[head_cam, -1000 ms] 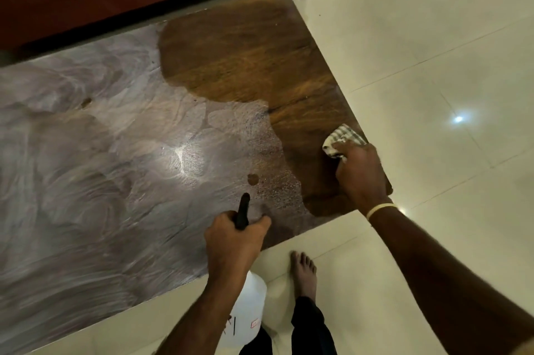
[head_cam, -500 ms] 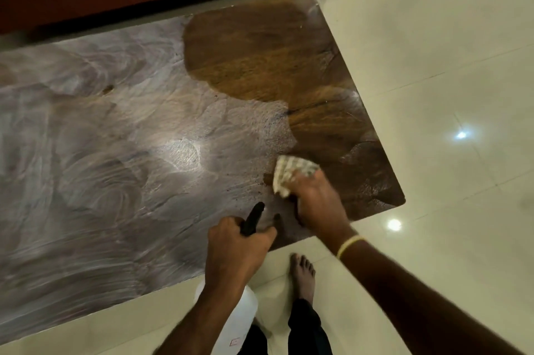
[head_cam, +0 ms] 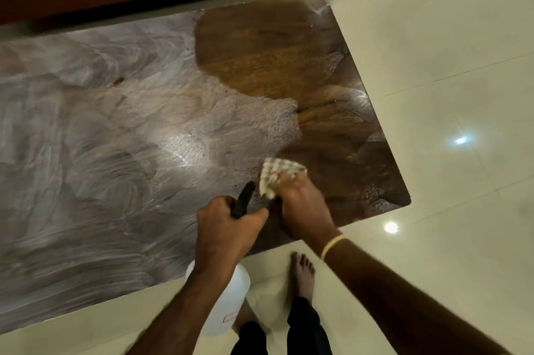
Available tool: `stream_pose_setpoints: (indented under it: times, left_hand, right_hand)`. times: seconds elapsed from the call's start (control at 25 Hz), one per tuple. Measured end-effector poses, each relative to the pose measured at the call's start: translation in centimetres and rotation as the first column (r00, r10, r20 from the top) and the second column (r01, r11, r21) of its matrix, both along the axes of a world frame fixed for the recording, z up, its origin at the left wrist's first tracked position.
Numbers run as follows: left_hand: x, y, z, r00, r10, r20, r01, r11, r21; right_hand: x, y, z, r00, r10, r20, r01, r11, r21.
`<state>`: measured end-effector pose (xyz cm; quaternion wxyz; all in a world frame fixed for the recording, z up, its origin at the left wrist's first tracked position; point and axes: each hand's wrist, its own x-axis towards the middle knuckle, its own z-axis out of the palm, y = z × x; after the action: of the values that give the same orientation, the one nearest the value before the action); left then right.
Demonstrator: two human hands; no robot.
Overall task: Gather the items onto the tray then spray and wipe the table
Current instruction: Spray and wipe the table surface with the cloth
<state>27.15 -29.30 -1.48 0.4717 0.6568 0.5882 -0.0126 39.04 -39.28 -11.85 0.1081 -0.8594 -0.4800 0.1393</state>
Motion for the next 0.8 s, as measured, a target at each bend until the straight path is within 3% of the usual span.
stream_pose_setpoints:
  times: [0.08, 0.12, 0.2, 0.28, 0.36, 0.48, 0.6, 0.64, 0.68, 0.76, 0.8]
  left_hand:
    - [-0.3, -0.1, 0.5, 1.0, 0.002, -0.003, -0.002, 1.0, -0.022]
    - [-0.5, -0.2, 0.5, 1.0, -0.004, 0.013, 0.004, 1.0, -0.022]
    - [-1.1, -0.6, 0.1, 0.999, -0.014, 0.052, 0.015, 1.0, -0.023]
    - [-1.5, -0.8, -0.6, 0.998, -0.028, 0.054, 0.03, 0.999, -0.035]
    - [-1.7, -1.1, -1.0, 0.997, -0.044, 0.056, 0.046, 0.998, -0.051]
    - [-1.3, -1.5, -0.4, 0.995, -0.059, 0.079, 0.065, 0.995, -0.078]
    - [-0.7, -1.6, -0.1, 0.996, -0.049, 0.075, 0.057, 0.992, -0.113]
    - [-0.5, -1.4, -0.2, 0.997, -0.04, 0.06, 0.047, 0.992, -0.119]
    - [-0.3, -1.2, -0.4, 0.999, -0.025, 0.041, 0.03, 0.991, -0.13]
    - [0.0, -1.1, -0.4, 1.0, -0.004, 0.009, 0.006, 0.986, -0.168]
    - [0.2, -0.9, -0.3, 1.0, -0.008, 0.008, 0.009, 0.984, -0.18]
  right_hand:
    - [-4.3, -5.1, 0.8, 0.961, 0.272, -0.047, -0.273, 0.962, -0.013]
    - [-3.2, -7.0, 1.1, 0.963, 0.267, -0.035, -0.266, 0.963, 0.03]
    - [2.1, -8.5, 1.2, 0.998, -0.037, -0.045, 0.04, 0.998, 0.05]
    - [7.5, -8.5, 1.8, 0.9, -0.435, -0.029, 0.436, 0.896, 0.084]
    - [7.5, -9.2, 1.6, 0.838, -0.543, -0.044, 0.545, 0.836, 0.066]
    - [4.6, -12.8, 2.0, 0.869, -0.495, 0.005, 0.493, 0.867, 0.076]
    - [10.0, -12.0, 2.2, 0.645, -0.763, 0.042, 0.765, 0.644, -0.024]
    - [10.5, -11.0, 2.1, 0.652, -0.755, 0.068, 0.757, 0.653, -0.017]
    - [9.8, -10.0, 1.9, 0.727, -0.683, 0.067, 0.685, 0.728, -0.017]
    - [5.1, -10.5, 0.7, 0.931, -0.358, 0.07, 0.362, 0.929, -0.073]
    - [3.5, -11.5, 1.0, 0.976, -0.205, 0.076, 0.211, 0.974, -0.078]
